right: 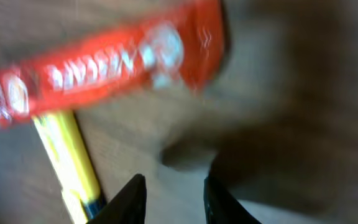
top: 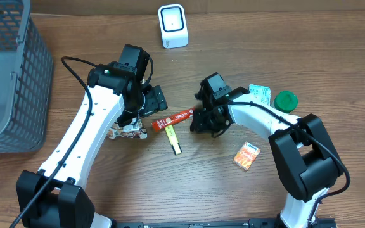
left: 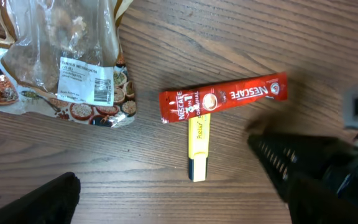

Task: Scan the item barcode

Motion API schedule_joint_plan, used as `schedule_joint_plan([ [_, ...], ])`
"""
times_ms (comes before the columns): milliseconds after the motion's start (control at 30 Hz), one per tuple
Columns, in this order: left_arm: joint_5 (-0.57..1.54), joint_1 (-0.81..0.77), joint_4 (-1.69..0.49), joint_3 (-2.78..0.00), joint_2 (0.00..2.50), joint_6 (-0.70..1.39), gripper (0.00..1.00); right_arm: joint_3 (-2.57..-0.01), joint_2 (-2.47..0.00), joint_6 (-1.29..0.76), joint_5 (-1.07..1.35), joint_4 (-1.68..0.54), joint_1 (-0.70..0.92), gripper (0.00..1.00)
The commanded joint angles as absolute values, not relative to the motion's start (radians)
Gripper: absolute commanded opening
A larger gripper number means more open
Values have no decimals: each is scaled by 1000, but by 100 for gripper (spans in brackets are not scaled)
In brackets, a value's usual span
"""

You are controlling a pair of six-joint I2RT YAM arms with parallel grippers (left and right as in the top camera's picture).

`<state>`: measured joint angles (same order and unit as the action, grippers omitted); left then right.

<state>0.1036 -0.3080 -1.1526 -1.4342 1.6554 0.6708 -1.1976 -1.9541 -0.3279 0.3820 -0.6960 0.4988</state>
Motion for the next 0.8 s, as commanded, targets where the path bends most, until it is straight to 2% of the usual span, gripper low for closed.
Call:
schedule_joint_plan([
  [0, 101, -316, -1151, -1441, 1664, 649, 100, -1199, -1947, -344, 421, -739, 509, 32],
  [200, 101, -316, -1135, -1442, 1664, 650, 100, -1265, -1930, -337, 373, -700, 495, 31],
  [467, 101, -316, -1147, -1441, 1664, 650, 100, -1275, -1938, -337, 247, -456, 488, 30],
  [567, 101, -316, -1139, -1442, 1664, 650, 100, -1275, -1951, -338, 239, -401, 489, 23],
  [767, 101, -316, -1137, -1441, 1664, 650, 100, -1275, -2028, -346, 212, -382, 489, 21],
])
